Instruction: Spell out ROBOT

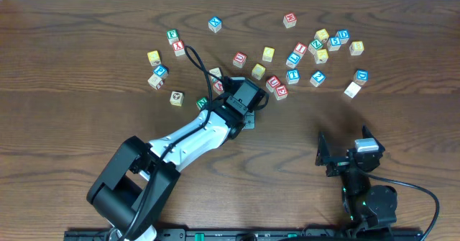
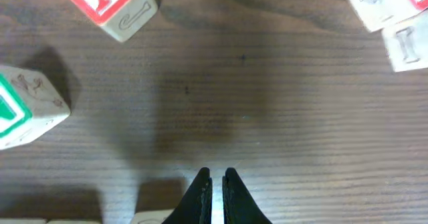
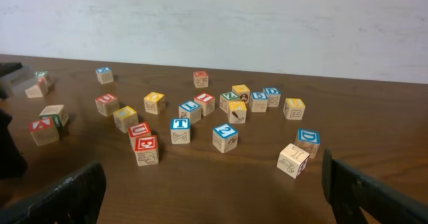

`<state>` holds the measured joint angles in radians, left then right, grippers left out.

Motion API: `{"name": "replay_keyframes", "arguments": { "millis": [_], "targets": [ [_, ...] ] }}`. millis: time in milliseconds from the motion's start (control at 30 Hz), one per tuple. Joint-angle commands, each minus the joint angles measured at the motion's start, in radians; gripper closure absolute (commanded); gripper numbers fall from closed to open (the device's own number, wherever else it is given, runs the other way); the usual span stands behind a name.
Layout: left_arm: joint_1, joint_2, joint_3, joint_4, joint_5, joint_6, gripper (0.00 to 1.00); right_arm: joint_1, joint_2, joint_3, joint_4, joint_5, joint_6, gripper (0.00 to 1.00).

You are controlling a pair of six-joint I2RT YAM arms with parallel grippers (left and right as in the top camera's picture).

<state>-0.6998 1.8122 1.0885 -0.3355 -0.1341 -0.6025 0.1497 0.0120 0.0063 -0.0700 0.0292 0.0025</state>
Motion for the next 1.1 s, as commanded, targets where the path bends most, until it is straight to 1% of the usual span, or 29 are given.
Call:
{"name": "replay_keyframes", "arguments": {
  "millis": [0,333,1067],
  "targets": [
    [0.008,0.005,0.021,-0.021,-0.019,-0.008,0.92,-0.006,-0.005,-0.001,-0.004,-0.002,-0.011,0.01],
    [0.008,0.005,0.021,-0.07,-0.008,-0.008,0.92,-0.006,-0.005,-0.001,-0.004,-0.002,-0.011,0.01],
    [0.007,0.005,0.021,-0.099,0.015,-0.008,0.92,-0.006,-0.005,-0.001,-0.004,-0.002,-0.011,0.01]
  ]
}}
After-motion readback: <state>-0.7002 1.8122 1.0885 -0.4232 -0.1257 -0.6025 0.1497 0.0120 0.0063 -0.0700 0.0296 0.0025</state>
